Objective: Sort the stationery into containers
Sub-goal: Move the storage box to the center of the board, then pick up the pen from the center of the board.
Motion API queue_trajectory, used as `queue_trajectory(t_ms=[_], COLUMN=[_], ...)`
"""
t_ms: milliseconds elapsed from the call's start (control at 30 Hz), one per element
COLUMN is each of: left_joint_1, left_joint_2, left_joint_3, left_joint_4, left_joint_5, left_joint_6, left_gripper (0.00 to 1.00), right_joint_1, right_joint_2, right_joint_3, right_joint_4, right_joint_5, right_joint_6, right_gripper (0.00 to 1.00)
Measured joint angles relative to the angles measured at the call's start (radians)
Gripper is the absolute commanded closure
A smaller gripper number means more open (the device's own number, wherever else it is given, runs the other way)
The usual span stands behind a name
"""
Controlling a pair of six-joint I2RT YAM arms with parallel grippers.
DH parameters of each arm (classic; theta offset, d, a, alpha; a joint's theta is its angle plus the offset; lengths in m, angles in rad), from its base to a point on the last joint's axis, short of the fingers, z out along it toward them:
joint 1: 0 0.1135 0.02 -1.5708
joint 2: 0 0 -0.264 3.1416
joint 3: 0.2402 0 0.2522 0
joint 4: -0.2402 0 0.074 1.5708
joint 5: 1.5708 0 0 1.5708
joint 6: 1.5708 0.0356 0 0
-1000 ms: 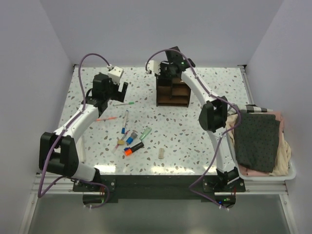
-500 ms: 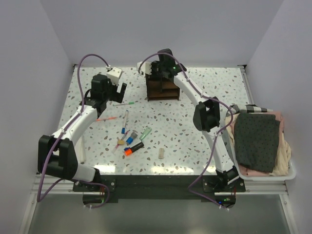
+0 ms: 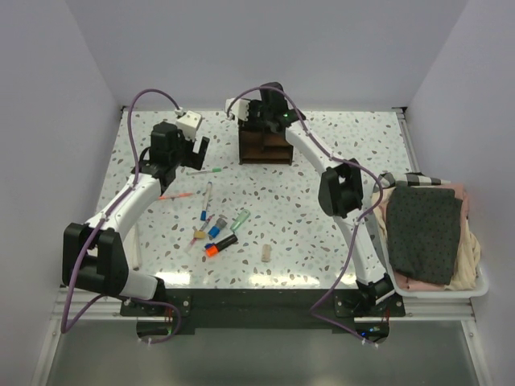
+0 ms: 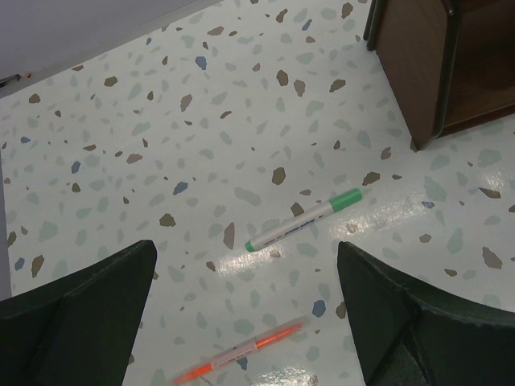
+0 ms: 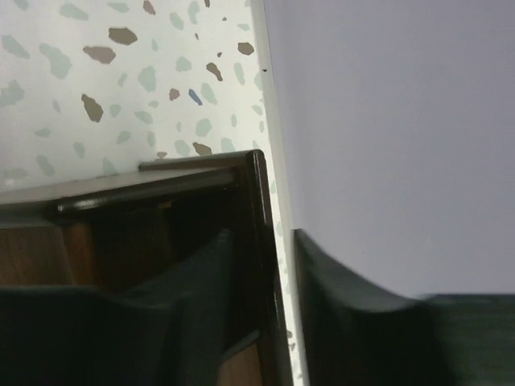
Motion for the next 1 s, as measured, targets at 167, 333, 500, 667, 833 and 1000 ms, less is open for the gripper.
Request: queue_trajectory(t_ms=[167,333,500,667,833,1000], left_joint_1=[0.0,0.0,0.0,0.0,-0.006,-0.036], left_joint_2=[0.0,-0.016,-0.075,-0.055,0.132,0.179], left_joint_3=[0.0,-0.006,-0.04,-0.023,0.138,0.14], left_joint_4=[-0.001,-0.012,-0.042,-0.158,-0.309,-0.397], left_joint_5=[0.002,0.019,0.026,0.082,0.085,0.076], left_joint_6=[0.01,0.015,0.047,0.091,0.003,-0.059], left_gripper=[0.0,0.0,0.02,0.2,0.29,0.39], right_joint_1=[0.005,0.005,0.004,0.003,0.003,0.003], right_joint_2=[-0.038,-0.241,-0.506,-0.72,-0.751,-0.693], right_joint_3=[-0.086,-0.278,-0.407,-0.506,-0.635,-0.72], right_joint_4=[0.085,0.093,0.085,0.019,-0.069,-0.154], right_joint_5=[0.038,0.057,0.061,0.013,-0.005,0.017], right_joint_6=[0.071,0.148,0.261,0.46,0.638,0.736], right_gripper=[0.25,0.24,0.24,0.27,0.28,0.29])
